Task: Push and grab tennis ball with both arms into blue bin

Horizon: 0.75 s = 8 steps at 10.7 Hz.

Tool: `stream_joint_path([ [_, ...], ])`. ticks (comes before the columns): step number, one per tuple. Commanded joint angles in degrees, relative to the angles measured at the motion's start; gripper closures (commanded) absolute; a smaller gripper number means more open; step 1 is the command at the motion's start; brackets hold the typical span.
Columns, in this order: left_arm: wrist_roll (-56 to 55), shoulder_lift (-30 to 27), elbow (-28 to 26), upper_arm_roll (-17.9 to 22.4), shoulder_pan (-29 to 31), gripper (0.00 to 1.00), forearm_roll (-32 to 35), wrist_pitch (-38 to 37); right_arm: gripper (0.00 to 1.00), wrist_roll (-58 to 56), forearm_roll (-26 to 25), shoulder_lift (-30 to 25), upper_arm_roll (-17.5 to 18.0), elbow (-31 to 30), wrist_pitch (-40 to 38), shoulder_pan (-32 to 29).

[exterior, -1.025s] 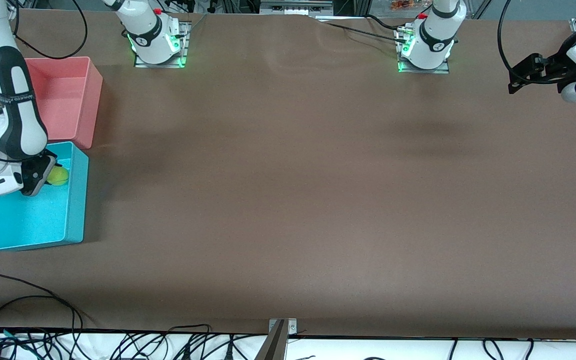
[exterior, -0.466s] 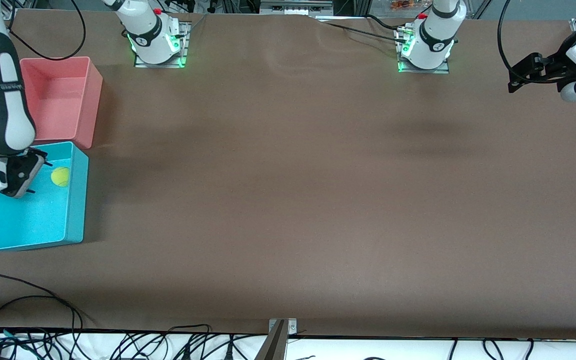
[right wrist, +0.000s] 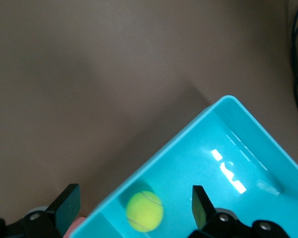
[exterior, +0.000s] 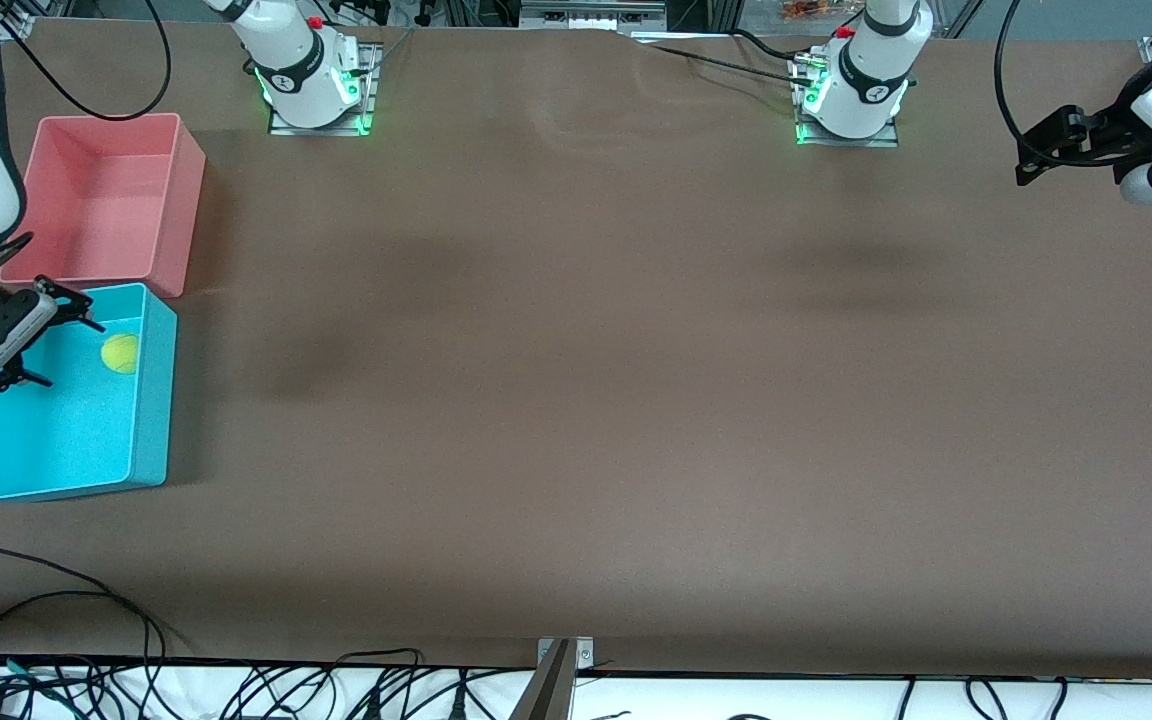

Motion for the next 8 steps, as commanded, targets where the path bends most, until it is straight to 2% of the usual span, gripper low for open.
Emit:
stream_joint_path([
  [1, -0.84, 0.33, 1.36, 0.03, -0.06, 0.00, -0.37, -1.20, 0.00, 15.89, -2.29, -4.52, 4.65, 1.89, -9.94, -0.27],
  [3, -0.84, 0.33, 1.36, -0.06, -0.06, 0.00, -0.37, -1.20, 0.00, 28.81, -2.20, -6.10, 6.68, 4.53, -17.16, -0.27],
  [4, -0.84, 0.33, 1.36, -0.06, -0.06, 0.00, -0.37, -1.20, 0.00, 32.44, -3.42, -6.98, 8.78, 6.37, -19.54, -0.35],
  [6, -0.84, 0.33, 1.36, 0.02, -0.06, 0.00, -0.37, -1.20, 0.00, 36.84, -4.75, -9.53, 10.99, 8.84, -22.18, -0.27],
  [8, -0.76, 0.33, 1.36, 0.03, -0.06, 0.00, -0.37, -1.20, 0.00, 50.07, -6.67, -12.25, 13.45, 10.69, -24.47, -0.35],
])
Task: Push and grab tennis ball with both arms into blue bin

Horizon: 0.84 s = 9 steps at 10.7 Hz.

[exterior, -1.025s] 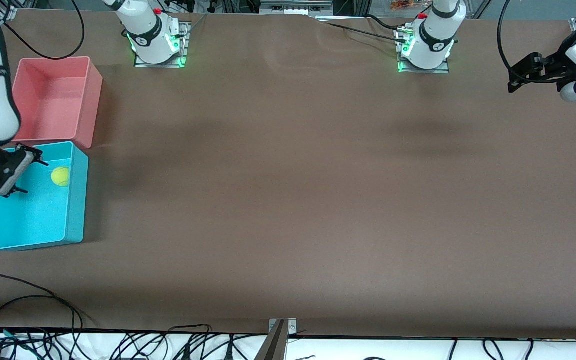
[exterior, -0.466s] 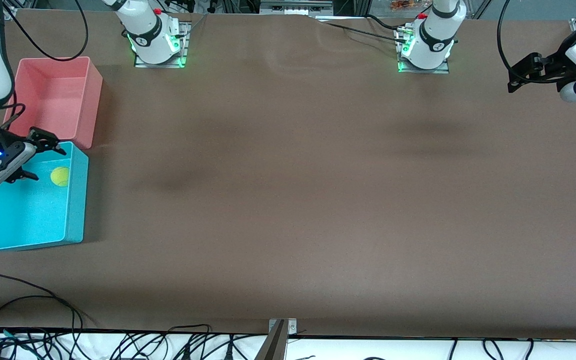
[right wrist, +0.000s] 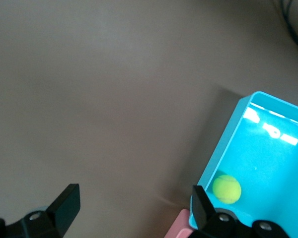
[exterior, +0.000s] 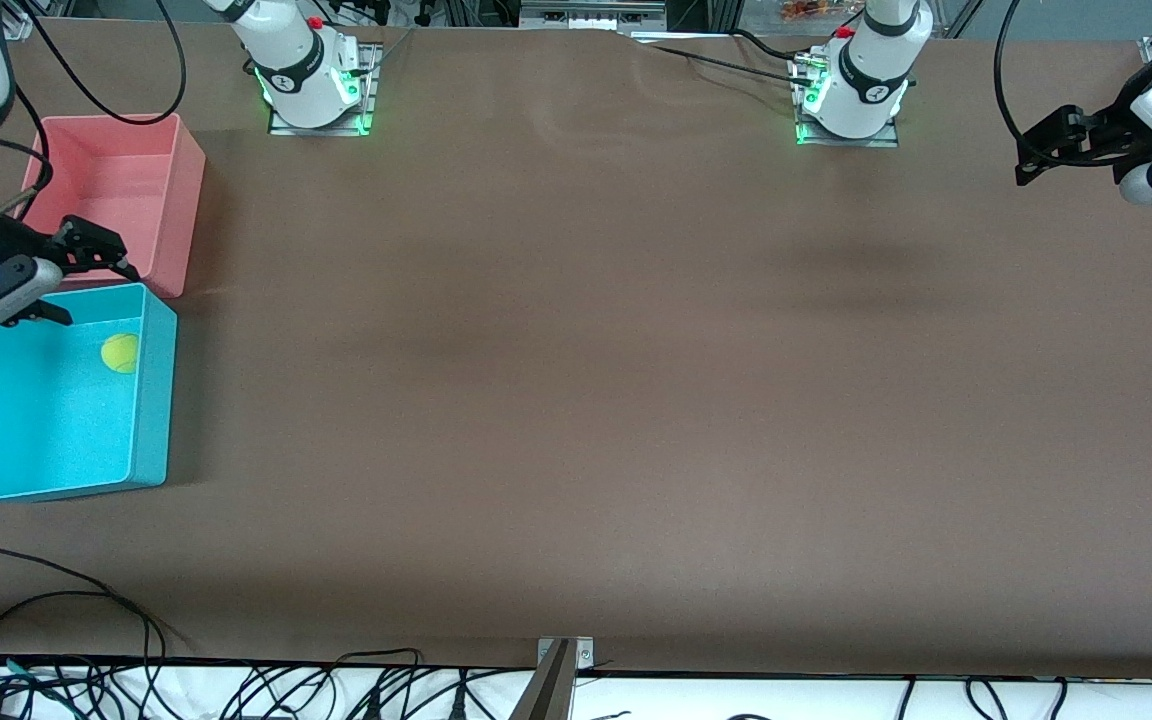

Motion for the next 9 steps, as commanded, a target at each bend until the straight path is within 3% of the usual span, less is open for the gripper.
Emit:
stream_joint_path([
  [1, -0.73, 0.33, 1.36, 0.03, -0.06, 0.00, -0.36, -1.18, 0.00, 14.37, -5.46, -3.14, 3.79, 2.81, -3.41, -0.39],
  [5, -0.82, 0.33, 1.36, 0.11, -0.06, 0.00, -0.36, -1.18, 0.00, 31.59, -7.59, -3.93, 4.24, 4.84, -6.11, -0.13],
  [9, -0.82, 0.33, 1.36, -0.50, -0.15, 0.00, -0.36, -1.18, 0.00, 34.60, -7.24, -3.40, 4.24, 6.60, -6.83, 0.40],
])
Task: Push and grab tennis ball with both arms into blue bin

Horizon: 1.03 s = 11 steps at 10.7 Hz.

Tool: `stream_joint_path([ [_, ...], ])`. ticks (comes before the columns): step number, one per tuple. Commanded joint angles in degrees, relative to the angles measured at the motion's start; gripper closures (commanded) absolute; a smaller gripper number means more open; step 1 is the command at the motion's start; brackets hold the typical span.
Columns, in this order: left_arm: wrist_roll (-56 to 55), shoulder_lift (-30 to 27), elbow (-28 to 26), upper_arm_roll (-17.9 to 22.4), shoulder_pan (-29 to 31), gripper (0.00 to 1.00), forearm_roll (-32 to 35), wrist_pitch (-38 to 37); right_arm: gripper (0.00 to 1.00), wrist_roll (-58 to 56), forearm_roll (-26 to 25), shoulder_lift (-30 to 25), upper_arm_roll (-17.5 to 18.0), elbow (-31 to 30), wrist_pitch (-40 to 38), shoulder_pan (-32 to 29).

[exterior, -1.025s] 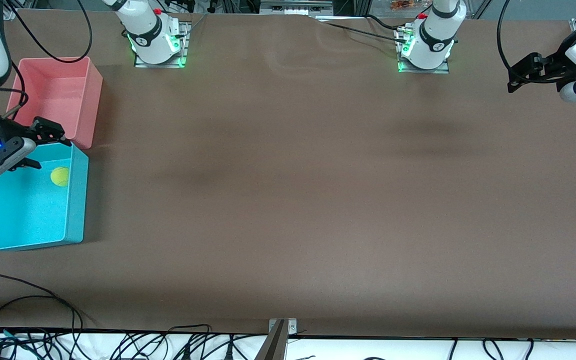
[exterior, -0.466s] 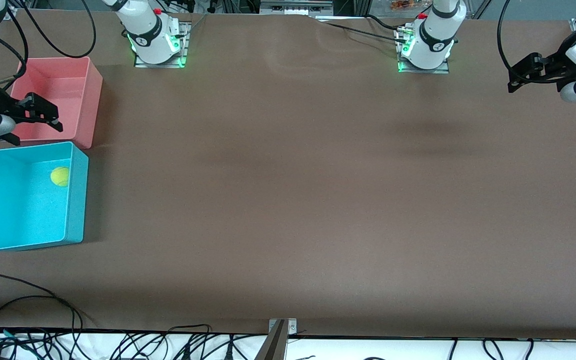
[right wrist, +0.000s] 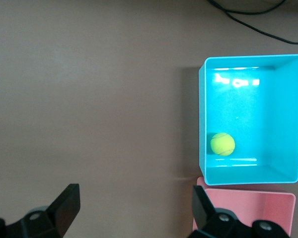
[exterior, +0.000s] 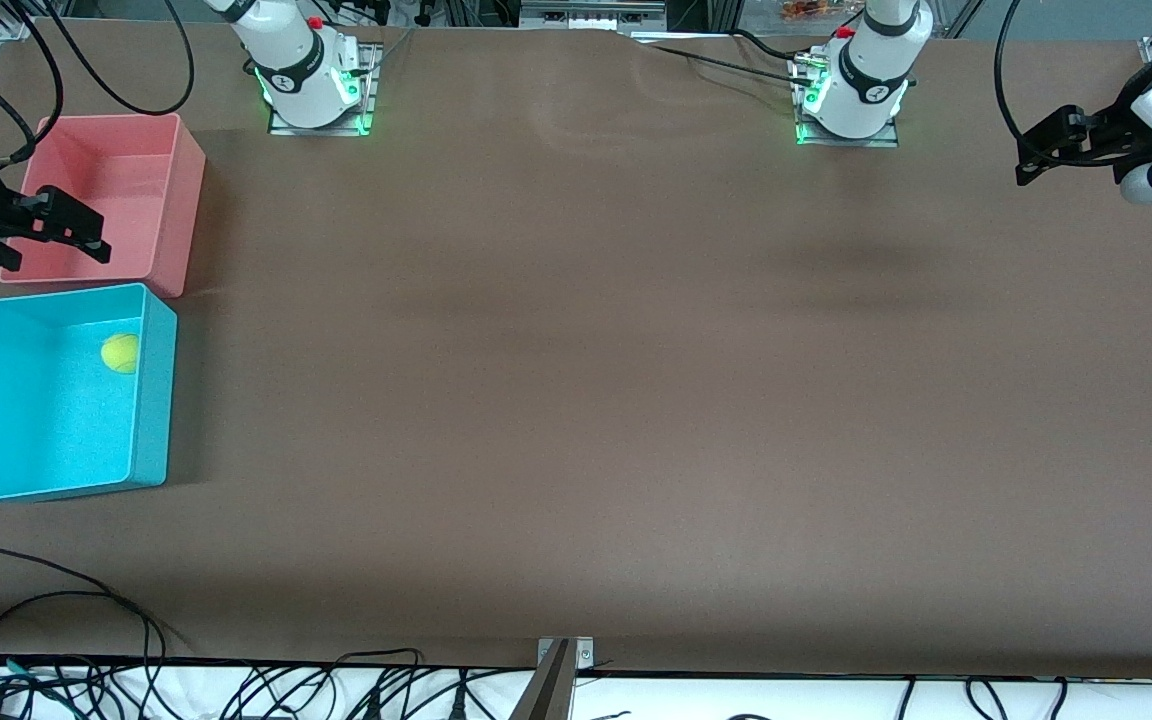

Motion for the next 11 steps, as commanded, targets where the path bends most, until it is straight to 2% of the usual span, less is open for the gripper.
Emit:
stream_joint_path([
  [1, -0.71, 0.33, 1.36, -0.45, -0.16, 0.00, -0.36, -1.17, 0.00, 3.23, -0.86, 0.18, 0.62, 1.32, -2.16, 0.21],
  [4, -0.71, 0.33, 1.36, -0.45, -0.16, 0.00, -0.36, -1.17, 0.00, 3.14, 1.68, 0.44, 0.63, 2.99, -4.62, 0.12],
  [11, -0.71, 0.33, 1.36, -0.45, -0.16, 0.00, -0.36, -1.17, 0.00, 3.14, 0.02, 0.88, 1.15, 5.89, -6.46, 0.21],
])
